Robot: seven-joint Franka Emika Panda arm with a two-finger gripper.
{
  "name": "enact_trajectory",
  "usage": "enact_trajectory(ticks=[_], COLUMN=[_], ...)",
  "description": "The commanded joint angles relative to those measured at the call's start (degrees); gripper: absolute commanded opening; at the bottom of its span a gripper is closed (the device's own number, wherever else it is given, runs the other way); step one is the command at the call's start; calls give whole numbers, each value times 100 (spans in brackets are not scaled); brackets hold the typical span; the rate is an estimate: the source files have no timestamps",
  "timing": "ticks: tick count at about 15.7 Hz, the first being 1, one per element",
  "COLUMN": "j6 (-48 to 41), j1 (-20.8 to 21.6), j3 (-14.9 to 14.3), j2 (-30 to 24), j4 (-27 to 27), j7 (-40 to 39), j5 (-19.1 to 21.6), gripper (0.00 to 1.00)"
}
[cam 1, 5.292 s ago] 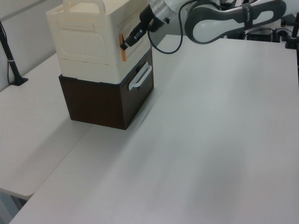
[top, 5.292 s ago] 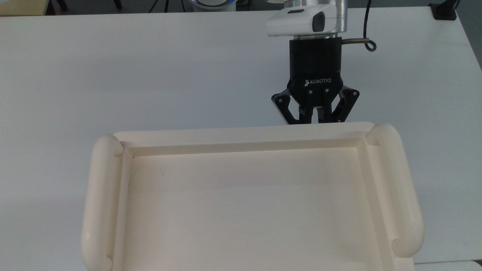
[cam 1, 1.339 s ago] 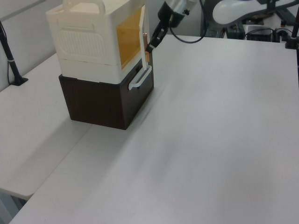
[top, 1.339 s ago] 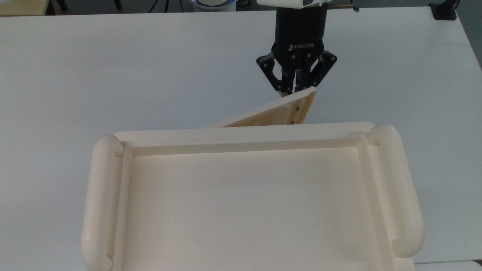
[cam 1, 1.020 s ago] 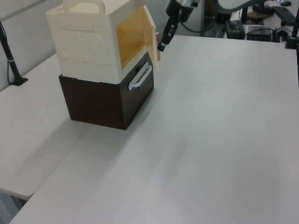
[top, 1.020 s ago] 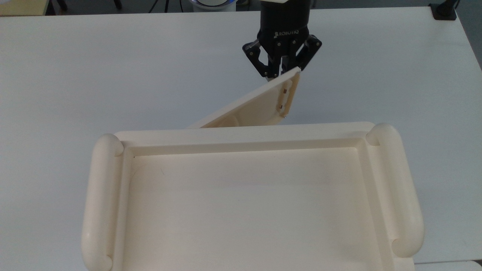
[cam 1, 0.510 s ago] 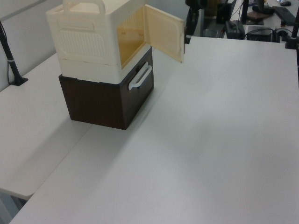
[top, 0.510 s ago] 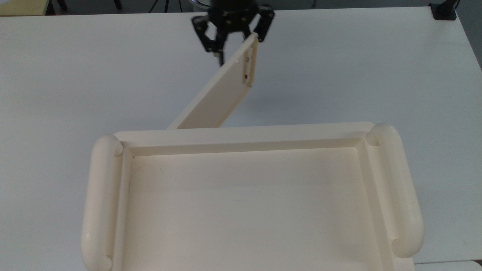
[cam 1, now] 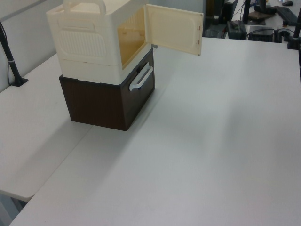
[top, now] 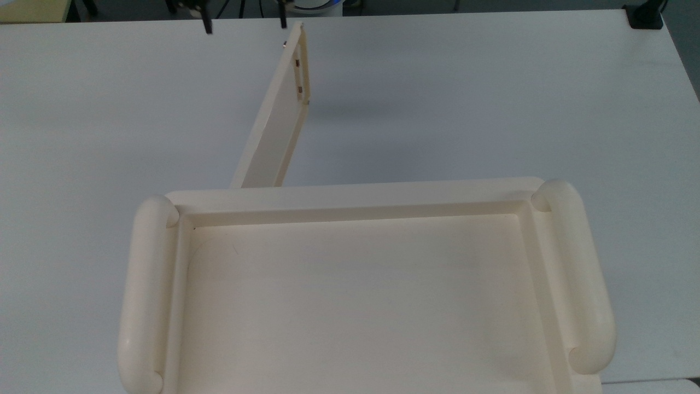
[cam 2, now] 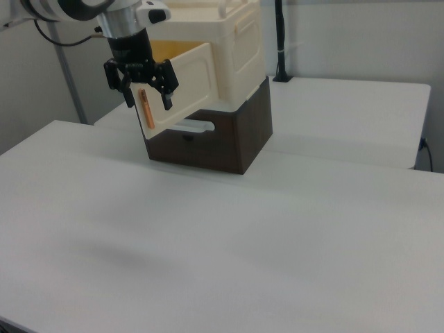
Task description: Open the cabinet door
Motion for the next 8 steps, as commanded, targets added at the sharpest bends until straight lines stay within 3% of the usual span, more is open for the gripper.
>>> enact_trajectory(ticks=[1,4,8], j6=[-532,-805,-963], j1=[-319,-513,-504], j3=[-8,1,27], j2=[-461,-497,-514], j4=[-233,-66,-31], j7=[-25,159,985], j5=[95,104,34], gripper=[100,100,100])
